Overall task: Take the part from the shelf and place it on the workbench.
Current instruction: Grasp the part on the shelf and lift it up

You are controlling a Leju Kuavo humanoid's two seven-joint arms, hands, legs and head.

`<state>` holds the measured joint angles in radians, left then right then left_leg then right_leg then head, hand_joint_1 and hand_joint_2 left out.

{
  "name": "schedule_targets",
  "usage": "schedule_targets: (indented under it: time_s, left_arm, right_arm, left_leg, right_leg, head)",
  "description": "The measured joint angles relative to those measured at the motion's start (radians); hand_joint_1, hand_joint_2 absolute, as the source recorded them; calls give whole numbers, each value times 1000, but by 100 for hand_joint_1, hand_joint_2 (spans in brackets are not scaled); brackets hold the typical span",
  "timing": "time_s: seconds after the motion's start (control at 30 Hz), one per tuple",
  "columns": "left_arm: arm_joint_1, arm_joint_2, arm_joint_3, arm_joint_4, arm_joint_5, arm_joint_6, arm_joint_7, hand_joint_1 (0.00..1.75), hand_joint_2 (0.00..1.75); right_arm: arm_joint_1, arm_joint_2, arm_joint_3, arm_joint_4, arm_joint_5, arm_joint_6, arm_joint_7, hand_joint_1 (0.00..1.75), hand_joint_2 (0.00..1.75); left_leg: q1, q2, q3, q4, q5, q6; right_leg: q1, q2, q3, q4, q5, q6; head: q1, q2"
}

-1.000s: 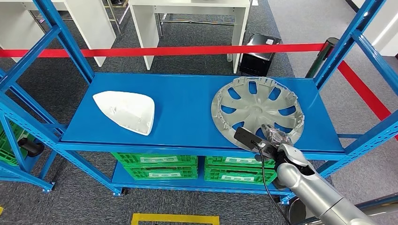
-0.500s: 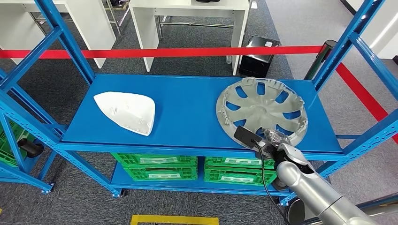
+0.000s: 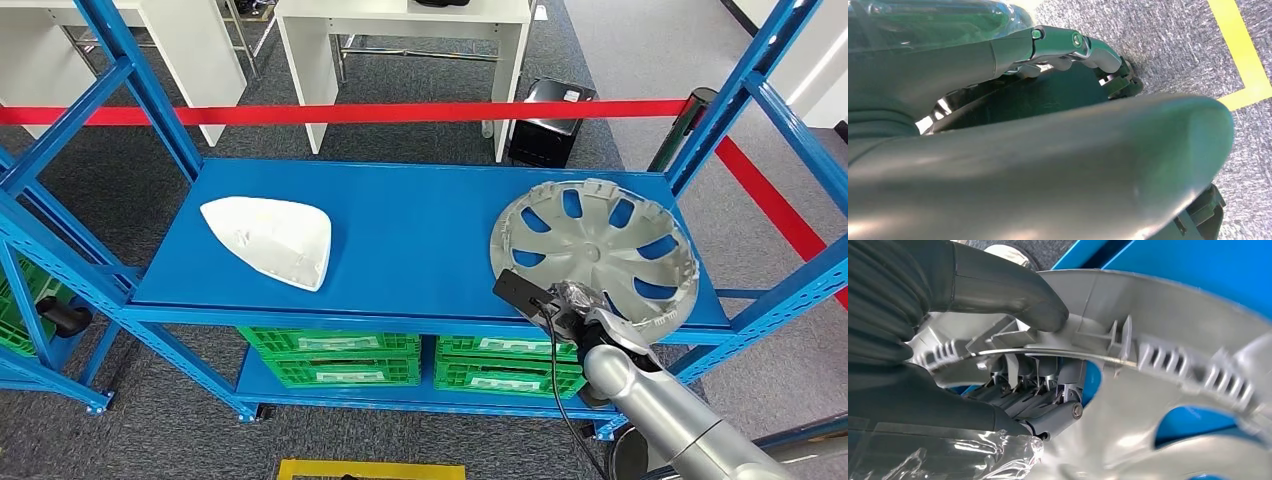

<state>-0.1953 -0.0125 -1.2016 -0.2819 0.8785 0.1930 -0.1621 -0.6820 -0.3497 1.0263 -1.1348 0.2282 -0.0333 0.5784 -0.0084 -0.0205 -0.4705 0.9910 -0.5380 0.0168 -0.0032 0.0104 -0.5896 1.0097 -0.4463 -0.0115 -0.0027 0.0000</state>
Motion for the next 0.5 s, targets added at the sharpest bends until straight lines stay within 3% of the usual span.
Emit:
schedule_targets:
  time_s: [0.5]
  left_arm:
    - [0, -2, 2, -1, 0, 0, 0, 0, 0]
  right_arm:
    - [1, 6, -2, 6, -13, -13, -3, 175, 175]
  left_leg:
    - [0, 0, 0, 0, 0, 0]
  right_leg:
    - [0, 0, 1, -1, 0, 0]
  head:
    - [0, 0]
